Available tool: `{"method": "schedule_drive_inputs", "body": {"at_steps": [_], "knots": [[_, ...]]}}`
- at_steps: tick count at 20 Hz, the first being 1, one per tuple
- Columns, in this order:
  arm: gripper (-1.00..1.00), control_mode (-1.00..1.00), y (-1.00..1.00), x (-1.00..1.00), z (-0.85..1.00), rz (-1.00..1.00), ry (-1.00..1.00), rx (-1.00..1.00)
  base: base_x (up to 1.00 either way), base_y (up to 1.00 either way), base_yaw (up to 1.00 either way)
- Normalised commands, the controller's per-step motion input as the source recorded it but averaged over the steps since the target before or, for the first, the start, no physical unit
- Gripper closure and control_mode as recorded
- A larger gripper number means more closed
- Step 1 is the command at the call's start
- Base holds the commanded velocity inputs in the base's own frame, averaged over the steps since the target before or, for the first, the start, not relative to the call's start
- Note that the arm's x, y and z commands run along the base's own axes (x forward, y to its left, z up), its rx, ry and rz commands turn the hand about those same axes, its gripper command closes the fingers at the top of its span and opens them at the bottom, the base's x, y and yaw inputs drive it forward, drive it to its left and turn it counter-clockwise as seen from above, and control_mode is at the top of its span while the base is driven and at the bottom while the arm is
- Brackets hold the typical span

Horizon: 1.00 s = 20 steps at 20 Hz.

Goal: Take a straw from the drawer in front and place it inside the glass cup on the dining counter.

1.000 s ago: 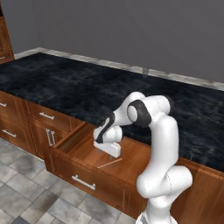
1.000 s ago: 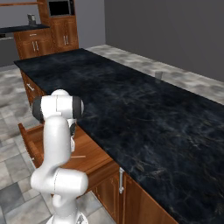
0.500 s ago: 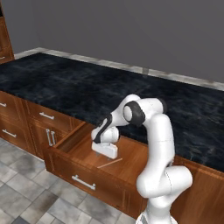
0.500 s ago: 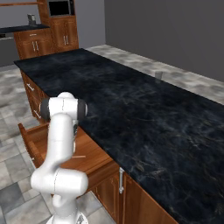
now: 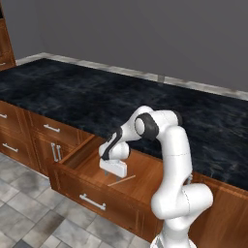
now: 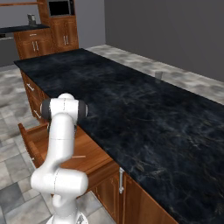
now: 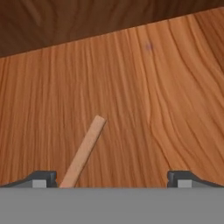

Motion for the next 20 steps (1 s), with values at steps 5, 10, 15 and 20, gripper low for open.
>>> {"method": "schedule_drive_inputs", "body": {"at_steps": [5,10,15,20], "knots": [[-1.00,-1.00,0.00,-0.05,-0.12,-0.06,0.00,0.00,0.00,0.00,0.00],[-1.00,-1.00,0.00,-0.02,-0.18,-0.06,0.00,0.00,0.00,0.00,0.00],[-1.00,-1.00,0.00,0.00,-0.20,-0.05,0.00,0.00,0.00,0.00,0.00],[-1.00,-1.00,0.00,0.00,-0.23,-0.04,0.00,0.00,0.00,0.00,0.00]]}}
